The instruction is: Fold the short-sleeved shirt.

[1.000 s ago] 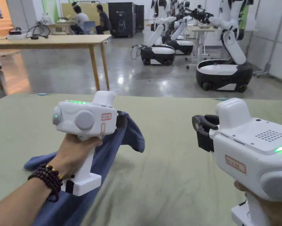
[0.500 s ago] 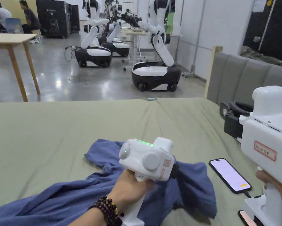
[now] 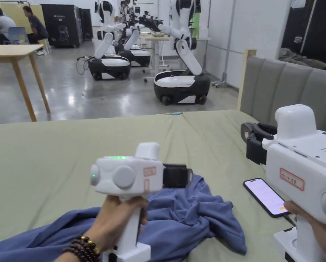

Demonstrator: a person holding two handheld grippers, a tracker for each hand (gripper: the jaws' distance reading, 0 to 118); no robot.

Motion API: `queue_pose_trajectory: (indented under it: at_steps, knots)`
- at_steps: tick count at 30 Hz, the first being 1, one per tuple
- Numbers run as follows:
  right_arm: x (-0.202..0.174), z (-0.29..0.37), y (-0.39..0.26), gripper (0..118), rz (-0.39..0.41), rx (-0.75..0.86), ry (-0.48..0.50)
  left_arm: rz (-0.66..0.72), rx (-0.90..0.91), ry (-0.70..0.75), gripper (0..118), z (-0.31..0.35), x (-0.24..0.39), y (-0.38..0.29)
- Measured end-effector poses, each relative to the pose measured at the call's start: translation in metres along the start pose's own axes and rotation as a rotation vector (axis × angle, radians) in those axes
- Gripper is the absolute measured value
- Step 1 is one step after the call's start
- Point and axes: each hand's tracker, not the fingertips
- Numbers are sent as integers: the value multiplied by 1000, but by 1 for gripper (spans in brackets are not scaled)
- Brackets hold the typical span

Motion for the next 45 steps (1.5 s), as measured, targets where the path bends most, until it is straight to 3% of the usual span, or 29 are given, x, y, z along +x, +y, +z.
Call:
queue_pose_trajectory:
  at_steps: [3, 4, 5, 6, 7, 9, 14, 16, 21, 22, 23, 25, 26, 28, 33, 35, 36, 37, 39, 41, 43, 45]
  knots:
    - [-9, 4, -1, 1, -29, 20, 20, 9, 148, 89, 111, 86, -30, 5]
    - [-13, 6, -2, 1, -35, 27, 28, 14, 197, 136, 100, 116, -41, 3]
    - [-16, 6, -3, 1, -40, 32, 37, -9, 267, 199, 78, 147, -52, -2]
    - [-20, 7, -4, 1, -42, 33, 43, -33, 332, 254, 44, 172, -61, -10]
    - [-24, 7, -5, 1, -45, 35, 51, -90, 359, 361, 0, 199, -70, -18]
    - [-32, 6, -6, 1, -54, 36, 67, -76, 352, 548, 0, 234, -86, -39]
    - [-55, -2, -4, 1, -41, 21, 101, -10, 348, 615, 0, 295, -118, -56]
    - [-62, -3, -2, 1, -34, 14, 107, -52, 275, 672, 0, 291, -127, -57]
    - [-73, -4, -3, 1, -34, -12, 132, 34, -65, 672, 2, 227, -202, -70]
    - [-73, -4, -4, 1, -36, -19, 142, 67, -118, 668, 10, 213, -213, -77]
    - [-74, -3, -6, 1, -37, -26, 146, 100, -176, 657, 31, 200, -228, -84]
    - [-74, -4, -10, 1, -26, -43, 147, 160, -284, 663, 115, 178, -253, -100]
    - [-74, -5, -12, 1, -14, -53, 139, 149, -251, 655, 118, 176, -259, -109]
    - [-71, -7, -17, 1, -5, -73, 138, 170, -261, 660, 113, 164, -269, -120]
    - [-69, -16, -31, 1, 8, -119, 124, 207, -308, 704, 113, 145, -289, -143]
    - [-68, -19, -37, 1, 4, -137, 127, 223, -311, 678, 103, 141, -289, -150]
    - [-68, -21, -39, 1, 2, -145, 127, 183, -299, 686, 95, 142, -281, -151]
    - [-68, -23, -41, 1, 2, -152, 126, 126, -267, 687, 70, 144, -275, -149]
    - [-69, -26, -45, 1, 4, -165, 124, 46, -248, 657, 4, 145, -256, -146]
    - [-68, -30, -49, 1, 0, -178, 124, -59, -264, 719, 4, 139, -240, -147]
    - [-66, -37, -52, 1, -4, -207, 137, -27, -318, 607, 4, 137, -238, -147]
    - [-57, -45, -55, 1, -14, -258, 143, -30, -286, 660, 4, 141, -236, -138]
